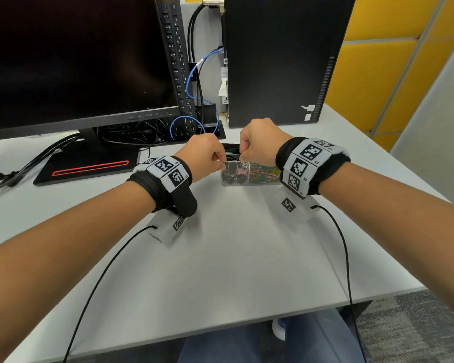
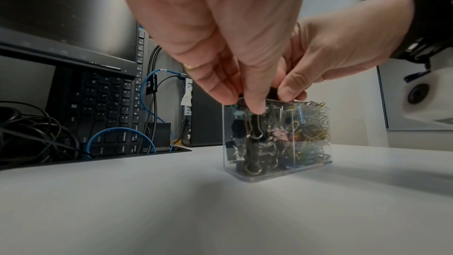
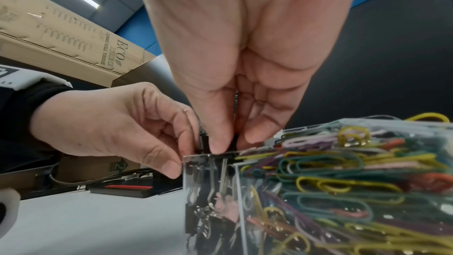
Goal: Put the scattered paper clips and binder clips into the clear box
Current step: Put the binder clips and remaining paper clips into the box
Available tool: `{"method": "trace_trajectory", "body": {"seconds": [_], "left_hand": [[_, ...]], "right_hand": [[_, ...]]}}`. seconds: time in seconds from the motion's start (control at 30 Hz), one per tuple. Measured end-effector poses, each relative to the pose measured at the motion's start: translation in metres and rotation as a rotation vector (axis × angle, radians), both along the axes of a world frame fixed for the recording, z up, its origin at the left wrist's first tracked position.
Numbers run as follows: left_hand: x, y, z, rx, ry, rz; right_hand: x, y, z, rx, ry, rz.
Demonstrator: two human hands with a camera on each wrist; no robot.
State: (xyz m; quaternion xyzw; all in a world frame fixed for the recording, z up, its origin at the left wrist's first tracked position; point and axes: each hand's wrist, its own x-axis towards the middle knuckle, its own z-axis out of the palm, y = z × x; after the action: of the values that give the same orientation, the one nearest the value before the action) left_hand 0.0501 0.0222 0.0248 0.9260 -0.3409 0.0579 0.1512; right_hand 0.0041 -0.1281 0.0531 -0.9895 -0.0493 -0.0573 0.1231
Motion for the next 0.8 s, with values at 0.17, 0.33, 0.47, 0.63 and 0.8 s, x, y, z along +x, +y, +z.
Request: {"method": "trace_trajectory", "body": {"seconds": [0.17, 0.33, 0.47, 0.63, 0.8], "left_hand": [[0.000, 0.001, 0.000, -0.036, 0.010, 0.006], [0.002, 0.002, 0.000, -0.063, -0.004, -0.009], [0.001, -0.001, -0.004, -0.076, -0.046, -0.047], [0.001, -0.012, -0.007, -0.038, -0.093, -0.122], [0.000, -0.019, -0.002, -0.042, -0.080, -0.097]], "right_hand": [[0.001, -0.004, 0.000, -0.004, 0.035, -0.016], [-0.001, -0.025, 0.006, 0.136, -0.003, -0.027], [-0.005, -0.041, 0.009, 0.155, 0.040, -0.061], [-0.021, -0.040, 0.009, 0.188, 0.066, -0.015], [-0.032, -0.024, -0.009, -0.047, 0.255, 0.079]]}}
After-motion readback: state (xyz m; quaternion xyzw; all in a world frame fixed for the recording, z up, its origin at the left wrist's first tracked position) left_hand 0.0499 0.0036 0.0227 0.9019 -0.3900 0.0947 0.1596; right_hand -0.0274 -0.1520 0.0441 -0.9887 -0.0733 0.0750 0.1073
